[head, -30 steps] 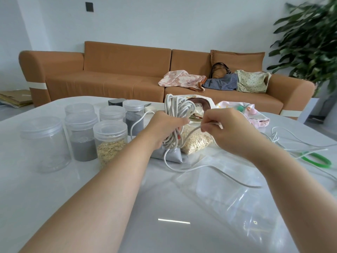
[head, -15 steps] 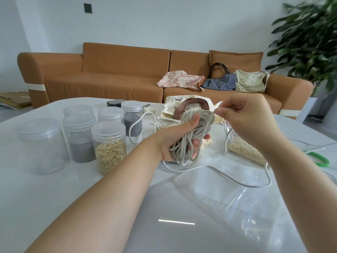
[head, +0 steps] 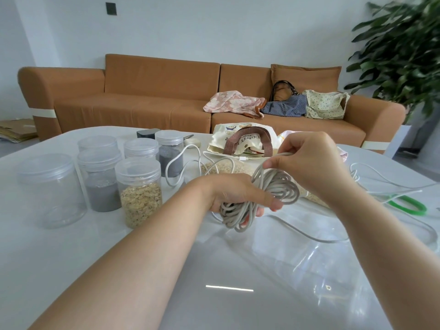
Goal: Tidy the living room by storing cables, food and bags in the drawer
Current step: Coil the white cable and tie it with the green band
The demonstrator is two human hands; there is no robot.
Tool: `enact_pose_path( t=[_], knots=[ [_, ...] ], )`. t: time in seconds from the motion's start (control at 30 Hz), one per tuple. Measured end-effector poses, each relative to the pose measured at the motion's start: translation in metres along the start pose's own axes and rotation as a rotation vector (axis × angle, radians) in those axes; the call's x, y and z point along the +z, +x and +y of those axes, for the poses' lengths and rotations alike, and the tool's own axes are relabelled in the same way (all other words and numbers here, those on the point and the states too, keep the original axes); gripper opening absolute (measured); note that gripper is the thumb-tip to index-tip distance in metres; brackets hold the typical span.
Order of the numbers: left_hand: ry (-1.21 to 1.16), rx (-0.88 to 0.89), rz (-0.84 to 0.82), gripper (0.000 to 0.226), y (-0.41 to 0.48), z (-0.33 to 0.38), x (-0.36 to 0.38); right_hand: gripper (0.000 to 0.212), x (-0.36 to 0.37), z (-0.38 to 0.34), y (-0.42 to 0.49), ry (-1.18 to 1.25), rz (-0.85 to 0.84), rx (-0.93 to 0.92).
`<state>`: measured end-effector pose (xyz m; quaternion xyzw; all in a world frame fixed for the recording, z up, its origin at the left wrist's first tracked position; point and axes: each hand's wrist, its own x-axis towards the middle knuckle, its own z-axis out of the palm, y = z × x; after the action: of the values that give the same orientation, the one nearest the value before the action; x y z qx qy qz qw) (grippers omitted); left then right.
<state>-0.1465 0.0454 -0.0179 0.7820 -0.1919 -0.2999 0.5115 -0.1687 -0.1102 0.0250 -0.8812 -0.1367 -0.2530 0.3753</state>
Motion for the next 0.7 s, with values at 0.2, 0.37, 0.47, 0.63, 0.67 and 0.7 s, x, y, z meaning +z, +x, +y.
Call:
enact_pose_path(
  t=[0.2, 0.37, 0.47, 0.63, 0.67, 0.7],
  knots=[
    [0.034, -0.036, -0.023, 0.037, -0.004, -0.001, -0.005, 0.032, 0.004, 0.007, 0.002, -0.014, -0.064, 0.006],
    [0.007, 0.043, -0.082, 0.018, -0.010, -0.002, -0.008, 0.049, 0.008, 0.019, 0.004, 0.039, -0.029, 0.070],
    [-0.108, 0.159, -0.113, 0.015, -0.015, -0.003, -0.008, 0.057, 0.007, 0.024, 0.005, 0.118, -0.015, 0.103],
    [-0.516, 0.424, -0.185, 0.023, -0.016, -0.010, -0.021, 0.042, 0.004, 0.041, 0.009, 0.177, 0.087, 0.223],
    [-0.606, 0.462, -0.197, 0.028, -0.015, -0.010, -0.024, 0.040, 0.002, 0.044, 0.009, 0.203, 0.095, 0.254],
    [-0.683, 0.481, -0.182, 0.032, -0.014, -0.011, -0.026, 0.040, 0.002, 0.046, 0.010, 0.226, 0.095, 0.277]
  ],
)
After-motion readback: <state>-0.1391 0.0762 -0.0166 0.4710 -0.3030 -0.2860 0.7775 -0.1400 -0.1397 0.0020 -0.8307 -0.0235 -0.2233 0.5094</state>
